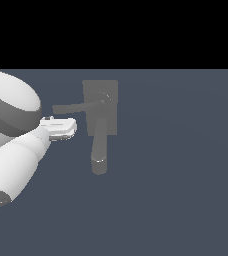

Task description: Turn on the faucet by rotating a designated handle.

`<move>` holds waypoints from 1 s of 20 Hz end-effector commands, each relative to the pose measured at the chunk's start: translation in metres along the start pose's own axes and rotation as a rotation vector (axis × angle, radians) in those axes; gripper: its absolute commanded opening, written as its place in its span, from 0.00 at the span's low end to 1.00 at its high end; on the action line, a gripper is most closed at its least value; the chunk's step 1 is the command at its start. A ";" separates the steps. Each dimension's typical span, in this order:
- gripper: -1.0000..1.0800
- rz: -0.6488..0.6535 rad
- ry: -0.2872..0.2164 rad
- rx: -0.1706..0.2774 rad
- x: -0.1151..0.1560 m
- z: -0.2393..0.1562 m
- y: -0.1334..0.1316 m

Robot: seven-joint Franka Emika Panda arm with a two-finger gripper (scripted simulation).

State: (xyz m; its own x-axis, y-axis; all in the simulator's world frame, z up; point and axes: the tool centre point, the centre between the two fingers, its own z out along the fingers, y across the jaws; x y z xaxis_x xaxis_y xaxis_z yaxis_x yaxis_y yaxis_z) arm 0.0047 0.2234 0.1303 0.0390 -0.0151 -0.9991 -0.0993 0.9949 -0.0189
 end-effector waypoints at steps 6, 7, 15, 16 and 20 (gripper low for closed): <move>0.00 0.008 -0.017 0.029 -0.003 0.008 -0.025; 0.00 0.011 -0.021 0.033 -0.004 0.009 -0.029; 0.00 0.010 0.011 0.049 0.005 0.012 -0.048; 0.00 0.007 0.019 0.049 0.008 0.012 -0.049; 0.00 -0.004 0.038 0.049 0.017 0.008 -0.051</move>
State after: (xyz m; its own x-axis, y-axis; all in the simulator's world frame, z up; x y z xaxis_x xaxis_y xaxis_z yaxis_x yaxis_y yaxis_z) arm 0.0196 0.1742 0.1179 0.0081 -0.0181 -0.9998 -0.0500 0.9986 -0.0185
